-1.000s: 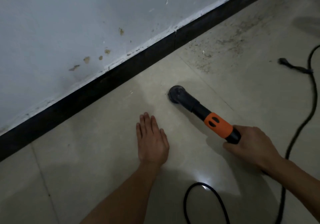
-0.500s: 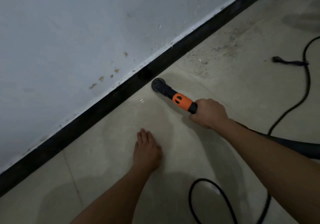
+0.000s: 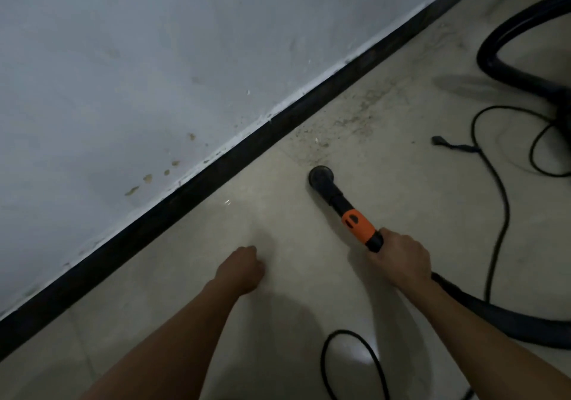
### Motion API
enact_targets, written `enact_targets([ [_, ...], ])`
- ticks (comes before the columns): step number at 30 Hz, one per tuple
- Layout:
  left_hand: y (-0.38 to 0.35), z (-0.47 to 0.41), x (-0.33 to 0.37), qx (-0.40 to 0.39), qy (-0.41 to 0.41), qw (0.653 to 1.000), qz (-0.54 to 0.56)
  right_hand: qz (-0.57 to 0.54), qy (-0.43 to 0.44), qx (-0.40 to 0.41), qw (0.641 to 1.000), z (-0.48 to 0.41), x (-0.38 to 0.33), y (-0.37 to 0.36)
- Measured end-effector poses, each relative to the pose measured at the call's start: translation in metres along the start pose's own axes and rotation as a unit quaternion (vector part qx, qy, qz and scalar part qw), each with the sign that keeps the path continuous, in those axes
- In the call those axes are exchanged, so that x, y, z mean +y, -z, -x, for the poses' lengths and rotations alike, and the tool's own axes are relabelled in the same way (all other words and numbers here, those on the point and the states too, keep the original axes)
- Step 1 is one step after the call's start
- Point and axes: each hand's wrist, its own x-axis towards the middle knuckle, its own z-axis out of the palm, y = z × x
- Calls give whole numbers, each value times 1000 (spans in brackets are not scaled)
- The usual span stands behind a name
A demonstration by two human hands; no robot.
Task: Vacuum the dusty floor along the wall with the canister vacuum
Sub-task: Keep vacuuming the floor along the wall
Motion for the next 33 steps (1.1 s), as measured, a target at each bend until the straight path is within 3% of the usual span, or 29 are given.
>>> enact_targets([
  [7, -13, -14, 8, 61, -52, 997, 14, 15, 44, -32, 998, 38, 17, -11],
  [15, -5, -49, 40, 112, -40, 993, 26, -73, -120, 30, 990, 27, 97, 29],
  [22, -30, -79, 76, 153, -6, 988, -30, -63, -99, 2, 993, 22, 85, 24],
  [26, -34, -99, 80, 196, -27, 979, -42, -55, -95, -18, 994, 15, 85, 26],
  [31, -42, -113, 68, 239, -59, 968, -53, -64, -126, 38, 989, -6, 81, 39],
  [33, -42, -113, 68, 243, -64, 967, -44, -38, -98, -1, 994, -5, 70, 30],
])
